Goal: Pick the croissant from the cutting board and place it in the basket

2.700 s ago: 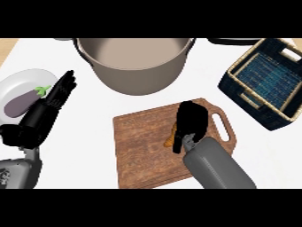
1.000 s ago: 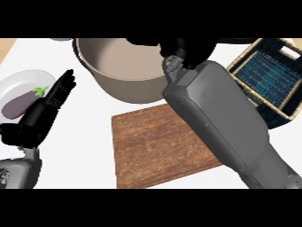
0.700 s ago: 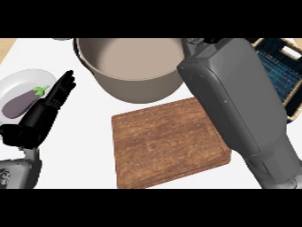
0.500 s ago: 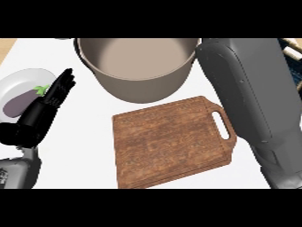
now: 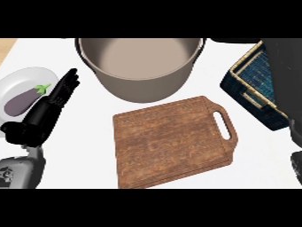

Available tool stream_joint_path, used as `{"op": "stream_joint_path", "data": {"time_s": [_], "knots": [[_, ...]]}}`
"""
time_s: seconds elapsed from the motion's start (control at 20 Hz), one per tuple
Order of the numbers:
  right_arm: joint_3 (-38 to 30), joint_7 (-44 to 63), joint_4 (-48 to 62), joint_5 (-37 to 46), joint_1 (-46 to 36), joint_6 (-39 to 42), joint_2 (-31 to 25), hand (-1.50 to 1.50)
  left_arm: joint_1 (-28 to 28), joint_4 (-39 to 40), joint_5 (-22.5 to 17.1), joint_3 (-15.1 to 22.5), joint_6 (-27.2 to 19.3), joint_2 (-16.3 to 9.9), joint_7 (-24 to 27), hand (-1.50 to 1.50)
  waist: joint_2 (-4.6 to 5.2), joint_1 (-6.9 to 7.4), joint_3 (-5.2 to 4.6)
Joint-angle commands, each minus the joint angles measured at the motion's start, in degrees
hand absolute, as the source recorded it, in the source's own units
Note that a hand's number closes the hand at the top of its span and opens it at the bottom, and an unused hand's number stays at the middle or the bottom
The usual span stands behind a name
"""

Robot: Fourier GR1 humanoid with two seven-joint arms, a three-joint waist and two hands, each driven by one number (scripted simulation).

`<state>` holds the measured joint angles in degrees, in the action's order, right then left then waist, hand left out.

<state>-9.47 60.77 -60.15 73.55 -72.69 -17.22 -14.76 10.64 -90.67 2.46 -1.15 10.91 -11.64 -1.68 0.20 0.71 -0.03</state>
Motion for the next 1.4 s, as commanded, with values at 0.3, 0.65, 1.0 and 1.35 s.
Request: {"op": "stream_joint_path", "data": {"time_s": [0.3, 0.65, 1.0, 1.35], "knots": [[-6.9, -1.7, -0.6, -3.4, 6.6, -3.1, -4.6, 1.5, 2.0, 1.5, -1.9, -3.1, 2.1, -1.8, 0.0, 0.0, -0.19, -0.75, 0.03], [-11.1, -12.3, 1.2, -10.4, 15.8, -8.2, -8.8, 1.5, -3.9, -0.4, 1.1, -0.4, 0.8, 0.4, 2.3, 0.0, -0.09, -0.31, 0.05], [-9.8, -15.7, 1.6, -9.4, 20.5, -10.9, -10.7, 1.5, -4.9, -4.0, 1.0, -0.4, 1.0, 1.0, 1.5, 0.0, -0.16, -0.25, 0.03], [-14.2, -21.2, 6.0, -12.8, 21.0, -24.6, -12.2, -1.5, -2.9, -1.9, 1.6, -0.4, 0.9, 1.3, 1.3, 0.0, 0.0, 0.03, 0.06]]}}
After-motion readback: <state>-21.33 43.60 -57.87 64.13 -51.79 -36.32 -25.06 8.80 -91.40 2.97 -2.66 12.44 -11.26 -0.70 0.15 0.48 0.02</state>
